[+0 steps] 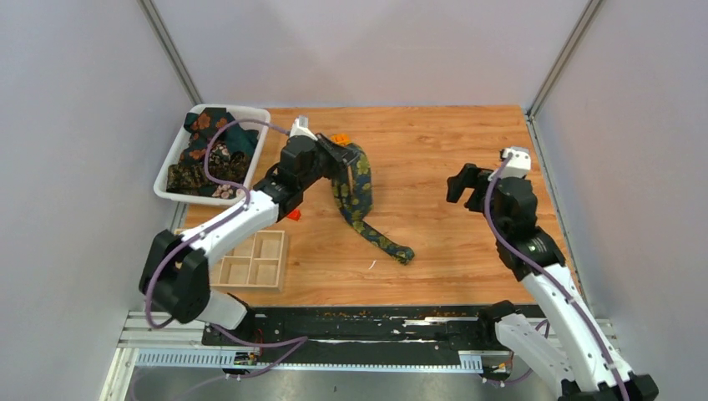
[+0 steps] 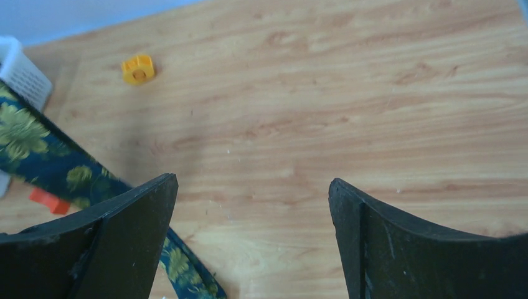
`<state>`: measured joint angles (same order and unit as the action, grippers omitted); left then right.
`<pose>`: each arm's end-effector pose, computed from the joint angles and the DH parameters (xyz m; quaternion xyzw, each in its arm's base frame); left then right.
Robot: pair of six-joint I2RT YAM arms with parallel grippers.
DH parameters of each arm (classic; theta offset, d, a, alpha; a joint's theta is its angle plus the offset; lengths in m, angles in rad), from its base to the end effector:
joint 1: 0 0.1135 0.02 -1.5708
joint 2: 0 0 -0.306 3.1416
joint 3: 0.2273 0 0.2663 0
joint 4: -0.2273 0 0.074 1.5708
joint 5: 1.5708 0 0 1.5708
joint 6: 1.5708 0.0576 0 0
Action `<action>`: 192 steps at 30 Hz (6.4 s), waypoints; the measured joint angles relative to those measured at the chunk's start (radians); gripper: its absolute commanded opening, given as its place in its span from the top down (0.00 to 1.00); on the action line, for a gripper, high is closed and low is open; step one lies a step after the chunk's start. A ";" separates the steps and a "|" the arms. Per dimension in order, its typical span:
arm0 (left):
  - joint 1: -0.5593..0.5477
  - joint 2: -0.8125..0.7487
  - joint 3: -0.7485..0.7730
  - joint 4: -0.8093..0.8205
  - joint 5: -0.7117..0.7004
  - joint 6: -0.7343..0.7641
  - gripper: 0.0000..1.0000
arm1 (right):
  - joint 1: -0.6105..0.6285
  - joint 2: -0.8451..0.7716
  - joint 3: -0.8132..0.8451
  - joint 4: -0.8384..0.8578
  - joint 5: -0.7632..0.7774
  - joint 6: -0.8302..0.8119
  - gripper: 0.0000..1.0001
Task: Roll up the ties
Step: Place the tie at the center of the board, then flatten out the tie at the center of the board.
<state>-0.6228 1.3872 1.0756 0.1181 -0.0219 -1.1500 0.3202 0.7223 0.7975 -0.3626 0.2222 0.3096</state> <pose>0.2920 -0.2082 0.3666 -0.2079 0.7436 -0.4870 0.4083 0.1648 0.0413 0.3582 0.0621 0.7965 0.0998 0.5931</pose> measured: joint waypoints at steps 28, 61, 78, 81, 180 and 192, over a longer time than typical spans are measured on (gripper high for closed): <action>0.232 0.126 0.061 -0.382 -0.111 0.475 0.23 | 0.262 0.386 -0.114 -0.130 -0.270 0.223 0.09; 0.187 0.624 0.326 -0.391 -0.024 0.843 0.54 | 0.262 0.614 -0.209 0.072 -0.378 0.231 0.79; 0.132 0.706 0.606 -0.404 0.343 0.771 0.97 | 0.319 0.401 -0.289 0.015 -0.449 0.248 1.00; 0.091 0.740 0.717 -0.328 0.496 0.684 0.95 | 0.359 0.326 -0.289 -0.002 -0.449 0.272 1.00; -0.661 0.478 0.105 -0.501 -0.246 0.213 0.66 | -0.077 1.365 1.083 -0.317 -0.891 -0.216 0.20; -0.691 0.210 -0.219 -0.468 -0.269 0.192 0.65 | 0.223 1.501 1.117 -0.222 -0.848 -0.057 0.19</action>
<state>-1.3140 1.5974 0.8562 -0.3504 -0.2905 -0.9577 0.5430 2.2230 1.9144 -0.5846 -0.6262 0.2527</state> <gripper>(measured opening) 0.348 0.801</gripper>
